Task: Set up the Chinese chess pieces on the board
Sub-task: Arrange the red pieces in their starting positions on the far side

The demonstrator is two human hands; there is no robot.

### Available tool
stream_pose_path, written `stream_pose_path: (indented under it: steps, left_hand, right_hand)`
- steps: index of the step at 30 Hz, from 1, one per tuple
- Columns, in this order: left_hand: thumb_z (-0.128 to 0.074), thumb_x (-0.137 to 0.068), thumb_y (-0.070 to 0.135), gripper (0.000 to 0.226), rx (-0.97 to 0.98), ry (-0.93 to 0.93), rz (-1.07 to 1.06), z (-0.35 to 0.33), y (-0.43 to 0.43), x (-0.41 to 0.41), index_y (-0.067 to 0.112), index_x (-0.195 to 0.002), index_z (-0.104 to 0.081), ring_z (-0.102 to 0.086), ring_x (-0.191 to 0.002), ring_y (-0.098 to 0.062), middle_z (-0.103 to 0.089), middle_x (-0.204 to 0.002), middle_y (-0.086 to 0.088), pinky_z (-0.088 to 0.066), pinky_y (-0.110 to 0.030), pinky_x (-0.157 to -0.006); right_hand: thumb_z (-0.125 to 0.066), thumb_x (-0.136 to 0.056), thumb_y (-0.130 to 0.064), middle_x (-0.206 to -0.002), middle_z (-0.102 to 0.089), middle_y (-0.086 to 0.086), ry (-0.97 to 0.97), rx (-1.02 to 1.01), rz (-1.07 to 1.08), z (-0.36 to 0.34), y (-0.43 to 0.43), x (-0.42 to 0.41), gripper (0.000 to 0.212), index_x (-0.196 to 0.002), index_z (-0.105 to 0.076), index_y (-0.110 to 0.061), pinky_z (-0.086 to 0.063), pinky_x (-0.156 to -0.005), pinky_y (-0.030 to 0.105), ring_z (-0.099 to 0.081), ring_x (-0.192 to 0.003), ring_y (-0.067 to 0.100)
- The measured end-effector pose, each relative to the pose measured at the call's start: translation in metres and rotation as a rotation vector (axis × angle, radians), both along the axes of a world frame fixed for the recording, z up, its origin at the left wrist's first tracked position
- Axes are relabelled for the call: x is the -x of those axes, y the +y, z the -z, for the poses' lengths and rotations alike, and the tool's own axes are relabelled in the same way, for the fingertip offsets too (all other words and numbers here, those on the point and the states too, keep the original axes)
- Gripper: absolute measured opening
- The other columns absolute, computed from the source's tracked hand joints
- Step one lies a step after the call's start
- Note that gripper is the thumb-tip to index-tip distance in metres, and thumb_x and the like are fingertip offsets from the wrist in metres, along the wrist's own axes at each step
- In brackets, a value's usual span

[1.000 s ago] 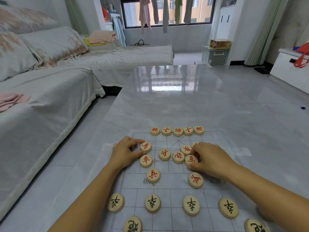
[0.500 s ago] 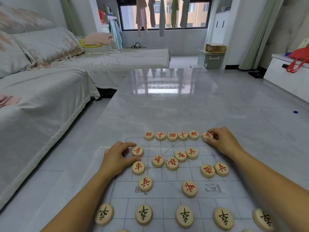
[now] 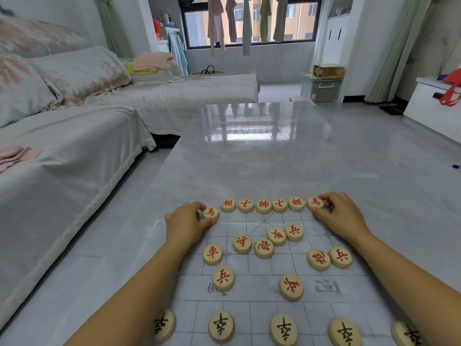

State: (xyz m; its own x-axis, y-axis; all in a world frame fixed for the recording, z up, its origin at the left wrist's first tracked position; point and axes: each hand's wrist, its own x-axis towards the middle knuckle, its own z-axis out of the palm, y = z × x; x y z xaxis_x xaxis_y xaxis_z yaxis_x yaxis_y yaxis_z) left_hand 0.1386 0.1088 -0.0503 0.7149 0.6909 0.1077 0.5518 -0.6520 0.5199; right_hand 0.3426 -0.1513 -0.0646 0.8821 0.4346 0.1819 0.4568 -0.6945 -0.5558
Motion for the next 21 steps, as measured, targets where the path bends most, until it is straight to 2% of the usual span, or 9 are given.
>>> stream_pose_path:
  steps: [4,15,21]
  left_hand:
    - [-0.064,-0.08,0.046,0.038,0.025,-0.018,-0.074,0.003,0.01,-0.019,0.024,-0.111,-0.06,-0.055,-0.1,-0.025,-0.063,-0.105,-0.005,-0.032,-0.037,-0.087]
    - [-0.061,-0.08,0.049,0.035,-0.025,-0.081,-0.092,0.013,0.011,-0.02,0.029,-0.109,-0.06,-0.054,-0.093,-0.02,-0.062,-0.094,-0.001,-0.03,-0.036,-0.081]
    - [-0.061,-0.081,0.05,0.037,-0.044,-0.08,-0.095,0.015,0.012,-0.021,0.028,-0.11,-0.06,-0.054,-0.093,-0.021,-0.06,-0.092,0.0,-0.032,-0.038,-0.083]
  right_hand:
    - [-0.063,-0.081,-0.033,-0.096,-0.05,0.001,-0.001,-0.004,-0.003,0.0,0.0,-0.001,0.032,-0.109,-0.059,-0.017,-0.044,-0.08,0.036,-0.052,-0.092,0.02]
    - [-0.065,-0.08,-0.032,-0.095,-0.051,0.001,0.004,-0.029,0.005,0.002,-0.001,-0.002,0.031,-0.106,-0.06,-0.016,-0.043,-0.078,0.033,-0.051,-0.09,0.019]
    - [-0.064,-0.08,-0.033,-0.096,-0.05,0.001,0.008,-0.028,0.01,0.001,0.0,-0.001,0.031,-0.105,-0.06,-0.016,-0.043,-0.078,0.033,-0.051,-0.092,0.02]
